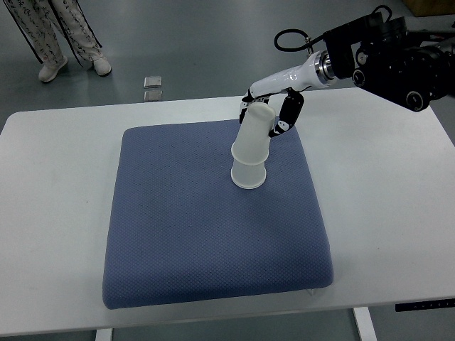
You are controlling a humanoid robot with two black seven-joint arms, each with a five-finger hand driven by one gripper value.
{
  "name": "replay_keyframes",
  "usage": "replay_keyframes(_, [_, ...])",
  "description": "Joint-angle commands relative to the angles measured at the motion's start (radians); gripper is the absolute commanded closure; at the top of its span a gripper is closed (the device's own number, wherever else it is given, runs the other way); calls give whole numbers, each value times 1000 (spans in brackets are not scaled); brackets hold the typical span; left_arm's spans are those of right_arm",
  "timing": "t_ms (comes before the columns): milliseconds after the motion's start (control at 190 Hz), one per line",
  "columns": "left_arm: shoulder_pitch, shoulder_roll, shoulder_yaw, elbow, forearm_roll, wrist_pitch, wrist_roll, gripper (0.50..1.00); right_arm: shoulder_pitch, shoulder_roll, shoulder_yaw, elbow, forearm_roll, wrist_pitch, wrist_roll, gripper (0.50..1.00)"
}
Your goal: Stack paper cups
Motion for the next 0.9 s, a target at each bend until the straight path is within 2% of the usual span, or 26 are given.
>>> replay_keyframes(0, [0, 0, 0, 0, 0, 0, 0, 500, -13, 7, 0, -3, -4, -2, 0, 681])
replay_keyframes(42, [0, 0, 0, 0, 0, 0, 0, 500, -13, 11, 0, -6, -4, -2, 0, 632])
replay_keyframes(116, [0, 0, 0, 0, -1, 0, 0, 500, -13, 13, 0, -6, -4, -2, 0, 603])
replay_keyframes(353, [0, 0, 0, 0, 0, 0, 0, 500, -10, 8, 5, -15, 11, -3, 0, 589])
replay_keyframes(474, [0, 0, 0, 0, 0, 0, 0, 500, -16, 1, 48, -62, 48, -25, 1, 591])
replay_keyframes(653, [0, 0, 0, 0, 0, 0, 0, 500, -117, -18, 218, -172, 271, -28, -3, 591])
replay_keyframes(774, [0, 0, 0, 0, 0, 0, 0, 500, -229, -7, 314, -241, 500, -33, -66, 591])
replay_keyframes(895, [0, 0, 0, 0, 0, 0, 0, 500, -324, 1, 405, -266, 747, -34, -117, 591])
